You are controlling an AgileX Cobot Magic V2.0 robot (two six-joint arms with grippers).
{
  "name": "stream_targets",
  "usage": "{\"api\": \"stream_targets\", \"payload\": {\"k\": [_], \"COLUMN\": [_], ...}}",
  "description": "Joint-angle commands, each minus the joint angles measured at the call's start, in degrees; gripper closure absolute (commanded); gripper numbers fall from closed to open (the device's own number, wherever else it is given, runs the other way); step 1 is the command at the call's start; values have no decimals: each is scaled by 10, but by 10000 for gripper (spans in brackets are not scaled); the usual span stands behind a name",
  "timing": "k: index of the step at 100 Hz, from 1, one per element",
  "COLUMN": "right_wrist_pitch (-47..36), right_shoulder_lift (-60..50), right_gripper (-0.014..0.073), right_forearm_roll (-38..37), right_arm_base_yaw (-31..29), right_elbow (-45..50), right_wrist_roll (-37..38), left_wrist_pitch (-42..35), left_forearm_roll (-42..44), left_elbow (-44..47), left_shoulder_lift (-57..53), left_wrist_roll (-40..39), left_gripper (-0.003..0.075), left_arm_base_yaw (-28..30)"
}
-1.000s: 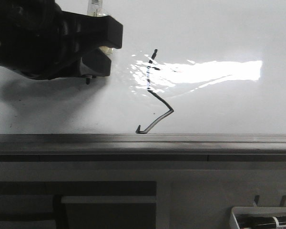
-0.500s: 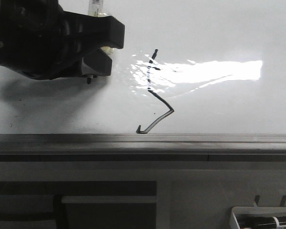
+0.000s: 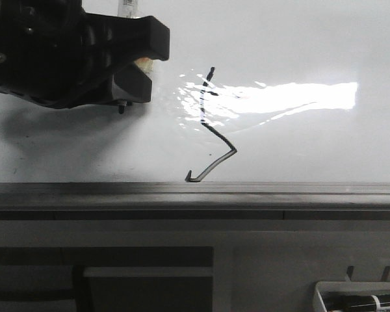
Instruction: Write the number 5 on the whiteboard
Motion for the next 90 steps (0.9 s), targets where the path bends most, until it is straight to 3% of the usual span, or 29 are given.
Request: {"api": "stream_targets", "payload": {"k": [1,32,57,76,90], "right_wrist_pitch": [-31,-27,-22,-22,-22], "right_shoulder_lift": [-4,-4,-4,-4,-4], "right_gripper": [655,655,655,655,655], "right_forearm_roll": [18,18,19,20,20], "right_arm_base_yaw": [-3,-3,-3,-3,-3], "right_elbow": [-15,-15,-15,-15,-15], "right_wrist_roll": [-2,-2,-2,-2,-2], "left_wrist_pitch": [-48,-48,-47,-48,-48], "left_forearm_roll": [-34,-36,-37,-38,-38], "left_elbow": [-11,-11,-11,-11,-11], "left_shoulder_lift": [0,0,0,0,0], "left_wrist_roll": [-3,-3,-3,-3,-3], "left_gripper": [735,489,454,257,165], "left_arm_base_yaw": [6,6,6,6,6]}}
